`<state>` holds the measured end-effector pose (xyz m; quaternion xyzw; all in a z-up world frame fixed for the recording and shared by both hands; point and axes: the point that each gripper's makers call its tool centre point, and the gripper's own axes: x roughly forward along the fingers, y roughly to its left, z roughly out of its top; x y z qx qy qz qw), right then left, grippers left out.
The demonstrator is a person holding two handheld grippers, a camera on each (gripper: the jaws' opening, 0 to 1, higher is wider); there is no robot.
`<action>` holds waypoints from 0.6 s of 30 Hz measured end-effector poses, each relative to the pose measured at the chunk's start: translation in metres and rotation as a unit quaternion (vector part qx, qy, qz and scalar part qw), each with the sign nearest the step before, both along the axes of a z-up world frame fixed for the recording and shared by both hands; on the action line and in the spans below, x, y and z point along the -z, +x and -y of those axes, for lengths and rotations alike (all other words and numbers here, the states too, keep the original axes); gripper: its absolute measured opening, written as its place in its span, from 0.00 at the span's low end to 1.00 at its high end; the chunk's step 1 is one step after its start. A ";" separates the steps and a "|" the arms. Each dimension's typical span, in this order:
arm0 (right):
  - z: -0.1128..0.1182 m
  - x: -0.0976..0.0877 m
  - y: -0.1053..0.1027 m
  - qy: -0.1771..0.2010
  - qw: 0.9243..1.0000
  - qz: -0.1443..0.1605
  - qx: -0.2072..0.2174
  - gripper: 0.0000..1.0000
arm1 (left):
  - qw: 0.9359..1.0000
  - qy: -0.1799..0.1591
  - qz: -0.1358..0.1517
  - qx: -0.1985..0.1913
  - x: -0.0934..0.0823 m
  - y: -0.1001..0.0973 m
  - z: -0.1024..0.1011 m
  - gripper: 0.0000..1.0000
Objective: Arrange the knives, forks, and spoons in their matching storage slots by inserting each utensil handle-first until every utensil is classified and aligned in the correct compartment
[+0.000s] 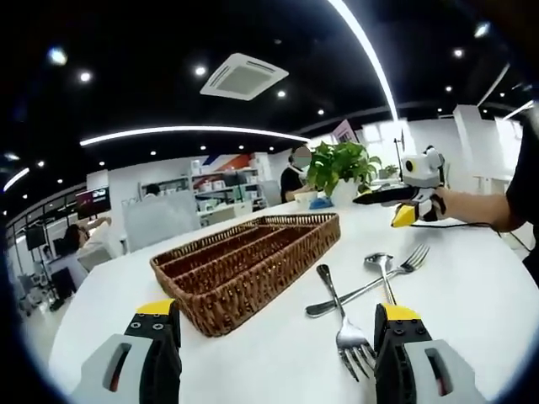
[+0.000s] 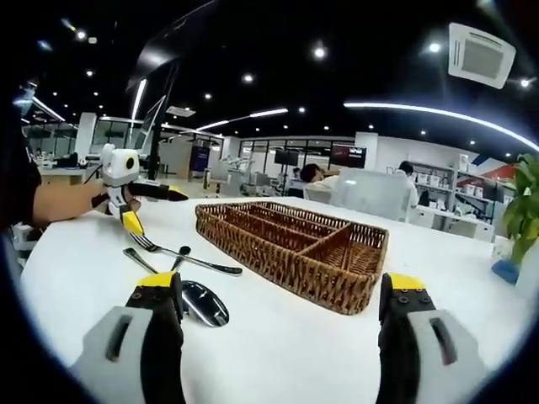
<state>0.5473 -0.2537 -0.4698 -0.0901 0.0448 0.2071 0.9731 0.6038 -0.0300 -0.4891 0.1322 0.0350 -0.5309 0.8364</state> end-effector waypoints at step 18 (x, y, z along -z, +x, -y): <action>-0.003 0.000 -0.002 -0.012 1.000 0.002 -0.009 1.00 | 1.000 0.007 -0.002 0.011 0.003 -0.004 0.002 1.00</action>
